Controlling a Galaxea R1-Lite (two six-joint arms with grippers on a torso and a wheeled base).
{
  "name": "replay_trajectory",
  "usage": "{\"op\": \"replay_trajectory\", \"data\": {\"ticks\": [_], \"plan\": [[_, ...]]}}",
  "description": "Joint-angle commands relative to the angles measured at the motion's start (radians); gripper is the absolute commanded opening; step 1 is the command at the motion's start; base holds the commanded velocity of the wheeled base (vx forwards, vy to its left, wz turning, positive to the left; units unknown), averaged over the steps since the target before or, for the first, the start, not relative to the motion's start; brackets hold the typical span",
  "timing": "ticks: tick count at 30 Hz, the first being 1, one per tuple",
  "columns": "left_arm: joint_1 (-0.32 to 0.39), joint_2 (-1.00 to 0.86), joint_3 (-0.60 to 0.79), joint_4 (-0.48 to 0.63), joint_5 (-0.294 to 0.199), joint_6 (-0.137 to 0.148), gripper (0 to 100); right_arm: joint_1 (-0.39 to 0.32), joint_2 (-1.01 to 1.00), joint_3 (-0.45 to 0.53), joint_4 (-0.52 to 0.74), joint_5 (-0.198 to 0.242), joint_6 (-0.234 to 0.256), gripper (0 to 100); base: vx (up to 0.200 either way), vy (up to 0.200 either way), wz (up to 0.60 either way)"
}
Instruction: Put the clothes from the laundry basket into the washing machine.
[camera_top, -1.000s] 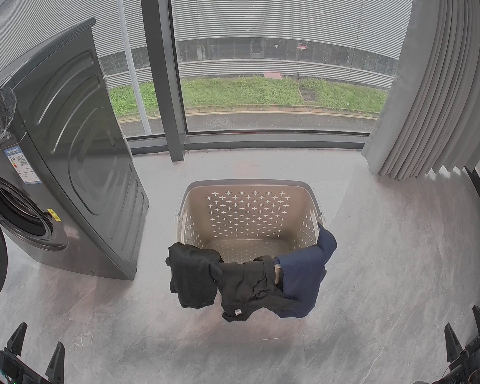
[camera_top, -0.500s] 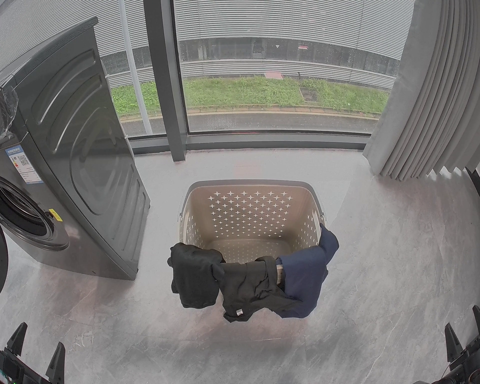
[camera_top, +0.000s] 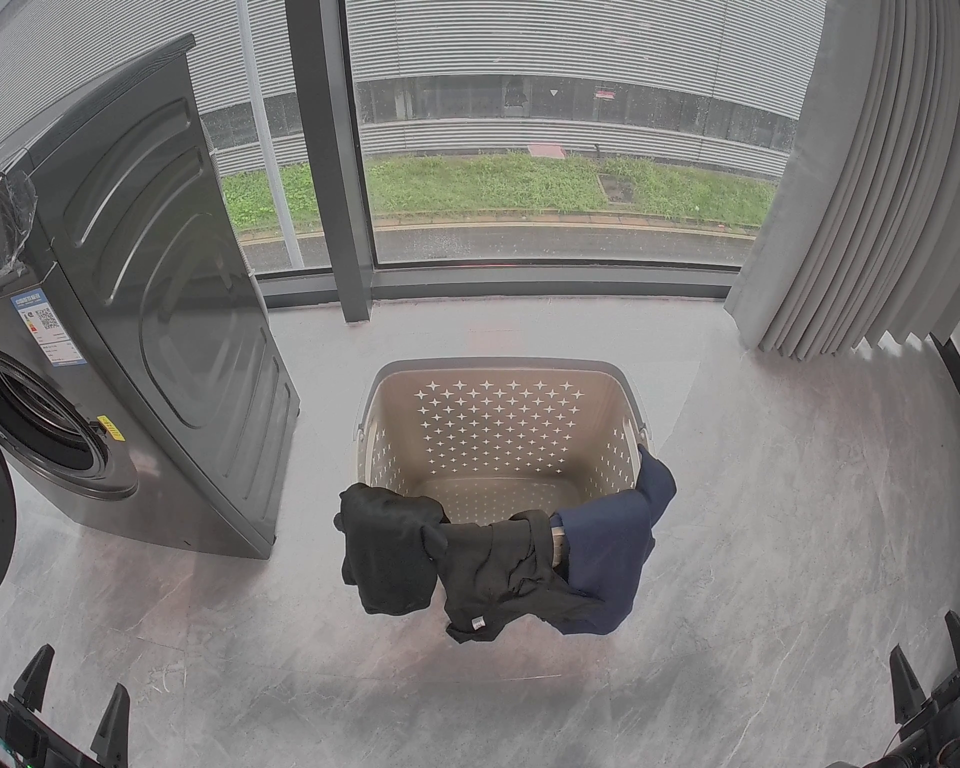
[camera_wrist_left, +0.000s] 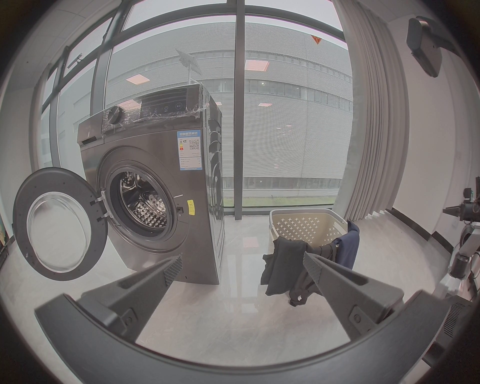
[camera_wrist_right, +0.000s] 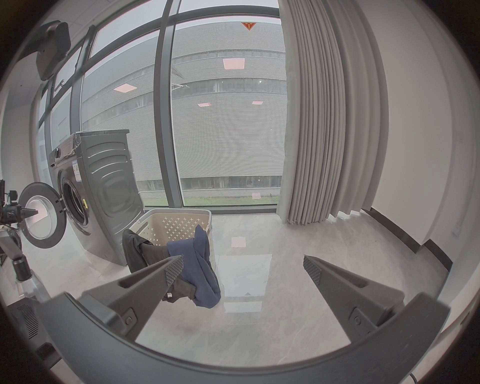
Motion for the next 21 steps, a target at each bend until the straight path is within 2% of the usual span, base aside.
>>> {"op": "replay_trajectory", "data": {"ticks": [1,3,4,5,7,8,9,10,11,12,14,15,17,21], "plan": [[0.000,-0.018,0.018,0.000,-0.001,0.001,100,-0.001,-0.016,-0.053,-0.045,0.003,-0.001,100,0.000,0.000,0.00],[0.000,-0.018,0.018,0.000,-0.001,0.002,100,0.003,0.018,-0.176,-0.032,-0.001,0.003,100,0.000,0.000,0.00],[0.000,-0.018,0.018,0.000,-0.001,0.002,100,0.003,0.028,-0.189,-0.026,-0.003,0.003,100,0.000,0.000,0.00],[0.000,-0.018,0.018,0.000,-0.001,0.002,100,0.005,0.103,-0.263,0.030,0.005,0.002,100,0.000,0.000,0.00],[0.000,-0.018,0.018,0.000,-0.001,0.001,100,0.005,0.182,-0.303,0.071,0.020,0.000,100,0.000,0.000,0.00],[0.000,-0.018,0.018,0.000,-0.001,0.001,100,0.005,0.182,-0.303,0.071,0.020,0.000,100,0.000,0.000,0.00],[0.000,-0.018,0.018,0.000,-0.001,0.001,100,0.005,0.286,-0.300,0.071,0.056,-0.003,100,0.000,0.000,0.00],[0.000,-0.018,0.018,0.000,-0.001,0.001,100,0.005,0.341,-0.300,0.070,0.080,0.000,100,0.000,0.000,0.00],[0.000,-0.018,0.018,0.000,-0.001,0.001,100,0.005,0.355,-0.300,0.068,0.086,0.000,100,0.000,0.000,0.00],[0.000,-0.018,0.018,0.000,-0.001,0.001,100,0.003,0.429,-0.300,0.057,0.120,0.007,100,0.000,0.200,0.00],[0.000,-0.018,0.018,0.000,-0.001,0.001,100,0.003,0.441,-0.300,0.056,0.125,0.008,100,0.000,0.200,0.00],[0.000,-0.018,0.018,0.000,-0.001,0.001,100,0.005,0.527,-0.294,0.034,0.148,0.025,100,0.000,0.200,0.00],[0.000,-0.018,0.018,0.000,-0.002,0.001,100,0.005,0.559,-0.283,0.019,0.151,0.045,100,0.000,0.200,0.00],[0.000,-0.018,0.018,0.000,-0.001,0.002,100,0.005,0.591,-0.262,0.013,0.165,0.049,100,0.000,0.150,0.00]]}}
